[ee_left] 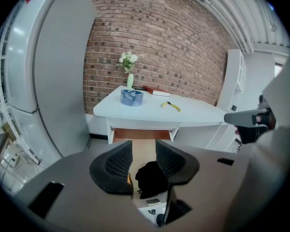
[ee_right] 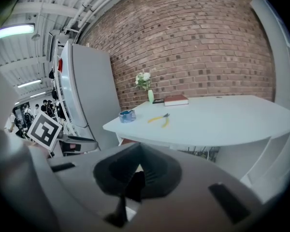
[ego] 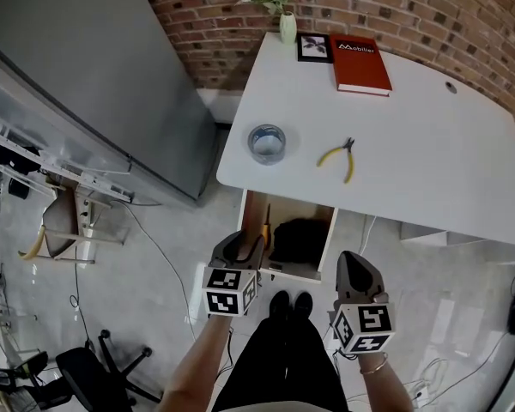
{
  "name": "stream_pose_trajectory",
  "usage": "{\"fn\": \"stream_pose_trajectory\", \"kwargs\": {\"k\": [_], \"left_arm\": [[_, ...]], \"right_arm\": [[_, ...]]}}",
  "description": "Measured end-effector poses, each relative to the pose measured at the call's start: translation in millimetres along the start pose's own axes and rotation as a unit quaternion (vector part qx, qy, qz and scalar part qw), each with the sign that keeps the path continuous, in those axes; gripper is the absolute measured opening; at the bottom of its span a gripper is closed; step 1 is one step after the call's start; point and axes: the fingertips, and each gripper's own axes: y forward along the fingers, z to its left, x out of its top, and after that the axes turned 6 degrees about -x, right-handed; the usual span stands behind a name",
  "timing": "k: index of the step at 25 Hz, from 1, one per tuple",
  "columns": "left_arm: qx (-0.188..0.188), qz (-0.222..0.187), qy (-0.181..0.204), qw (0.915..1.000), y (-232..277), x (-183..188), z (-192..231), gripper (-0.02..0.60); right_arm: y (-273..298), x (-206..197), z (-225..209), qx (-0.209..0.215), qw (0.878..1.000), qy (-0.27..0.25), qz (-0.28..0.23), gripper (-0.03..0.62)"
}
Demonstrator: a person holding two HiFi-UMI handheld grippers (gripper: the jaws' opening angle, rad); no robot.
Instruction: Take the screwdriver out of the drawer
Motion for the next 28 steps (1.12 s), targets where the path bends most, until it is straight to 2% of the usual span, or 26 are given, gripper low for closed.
{"fn": "stream_pose_trajectory", "kwargs": {"k": [10,15,28], "left_arm": [[0.013,0.048,-0.009,0.9987,43.0,-40.8,17.9,0.141],[0.017,0.070,-0.026,0.9970,64.5,-61.3,25.2,0.141],[0.031,0.156,-0.003,0.9872,123.6,-119.8,36.7,0.137]], "right_arm": [[20.8,-32.8,-6.6,0.010,1.000,0.005,0.017,0.002],[26.7,-48.1,-17.0,0.005,1.000,0.011,0.024,0.002],[35.5,-91.0,-49.4,-0.017,0.998,0.041,0.043,0.002]]}}
